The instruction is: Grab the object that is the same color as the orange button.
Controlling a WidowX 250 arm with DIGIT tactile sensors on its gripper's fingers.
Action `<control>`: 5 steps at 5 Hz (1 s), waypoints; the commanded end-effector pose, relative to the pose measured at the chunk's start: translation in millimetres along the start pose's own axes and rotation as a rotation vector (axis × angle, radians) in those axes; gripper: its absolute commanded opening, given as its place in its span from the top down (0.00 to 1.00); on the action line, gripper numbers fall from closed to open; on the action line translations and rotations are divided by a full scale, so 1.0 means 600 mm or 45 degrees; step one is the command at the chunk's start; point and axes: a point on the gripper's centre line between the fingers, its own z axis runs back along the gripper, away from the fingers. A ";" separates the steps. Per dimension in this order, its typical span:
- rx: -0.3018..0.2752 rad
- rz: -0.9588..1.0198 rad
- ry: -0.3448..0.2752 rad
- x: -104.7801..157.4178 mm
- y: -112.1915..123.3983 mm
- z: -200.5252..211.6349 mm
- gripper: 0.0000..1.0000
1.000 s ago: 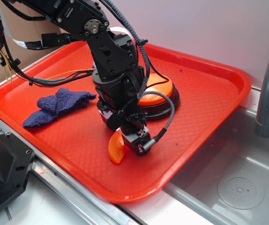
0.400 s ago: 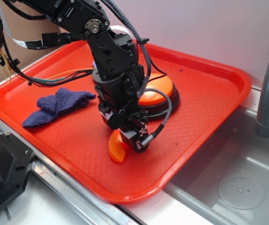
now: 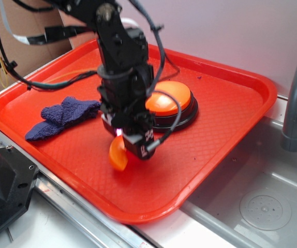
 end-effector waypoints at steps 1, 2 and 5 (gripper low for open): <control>0.025 0.082 -0.113 0.019 0.052 0.116 1.00; 0.042 0.152 -0.171 0.010 0.093 0.174 1.00; 0.069 0.312 -0.228 -0.039 0.191 0.267 1.00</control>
